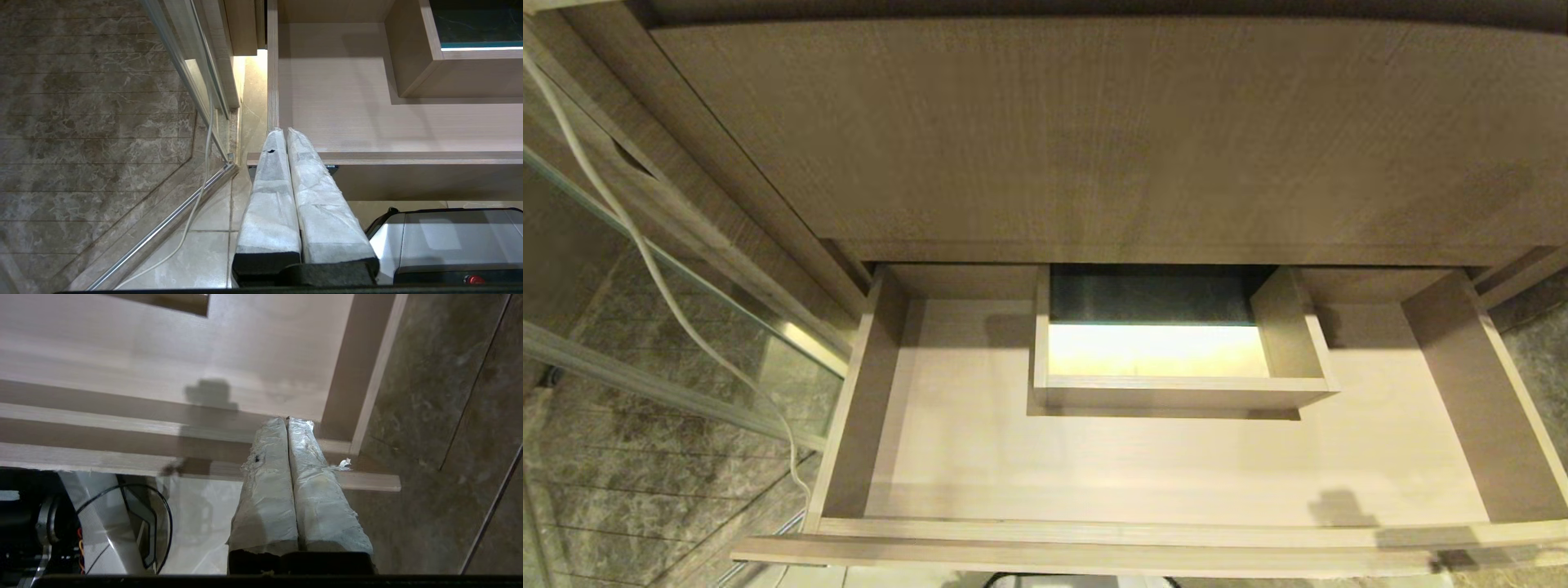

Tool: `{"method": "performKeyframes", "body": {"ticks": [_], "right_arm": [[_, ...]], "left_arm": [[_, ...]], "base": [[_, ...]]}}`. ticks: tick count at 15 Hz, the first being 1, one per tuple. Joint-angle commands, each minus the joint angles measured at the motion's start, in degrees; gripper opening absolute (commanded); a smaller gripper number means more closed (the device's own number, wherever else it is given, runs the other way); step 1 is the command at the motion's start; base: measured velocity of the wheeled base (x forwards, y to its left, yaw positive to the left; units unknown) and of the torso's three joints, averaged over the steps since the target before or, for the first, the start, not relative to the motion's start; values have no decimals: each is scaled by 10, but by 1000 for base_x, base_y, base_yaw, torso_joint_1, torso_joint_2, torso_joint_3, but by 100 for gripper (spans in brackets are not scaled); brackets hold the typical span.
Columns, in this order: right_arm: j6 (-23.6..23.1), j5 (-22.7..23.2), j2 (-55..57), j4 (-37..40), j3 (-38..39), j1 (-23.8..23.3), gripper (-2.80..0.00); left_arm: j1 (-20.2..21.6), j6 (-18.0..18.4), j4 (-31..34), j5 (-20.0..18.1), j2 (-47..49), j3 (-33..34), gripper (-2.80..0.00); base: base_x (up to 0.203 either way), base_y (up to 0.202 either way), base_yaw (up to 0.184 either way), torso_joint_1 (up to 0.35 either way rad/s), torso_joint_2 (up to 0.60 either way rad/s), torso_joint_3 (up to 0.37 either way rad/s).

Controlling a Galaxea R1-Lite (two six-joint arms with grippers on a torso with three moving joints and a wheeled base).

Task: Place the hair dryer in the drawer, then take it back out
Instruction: Close the drawer

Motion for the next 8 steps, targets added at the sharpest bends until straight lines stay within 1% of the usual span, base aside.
{"method": "performKeyframes", "body": {"ticks": [1, 3, 6, 8], "right_arm": [[0, -37, 34, -4, 6, -6, -280], [2, -84, 71, -2, 5, -8, -280], [-9, -92, 131, 12, 10, -9, -280], [-34, -100, 176, 20, 11, -11, -280]], "left_arm": [[0, 0, 0, 0, -1, 0, -280], [0, 0, 0, 0, -1, 0, -280], [0, 0, 0, 0, 0, 1, -280], [0, 0, 0, 0, 0, 1, -280]], "base": [[0, 0, 0, 0, 0, 0], [0, 0, 0, 0, 0, 0], [0, 0, 0, 0, 0, 0], [0, 0, 0, 0, 0, 0]]}}
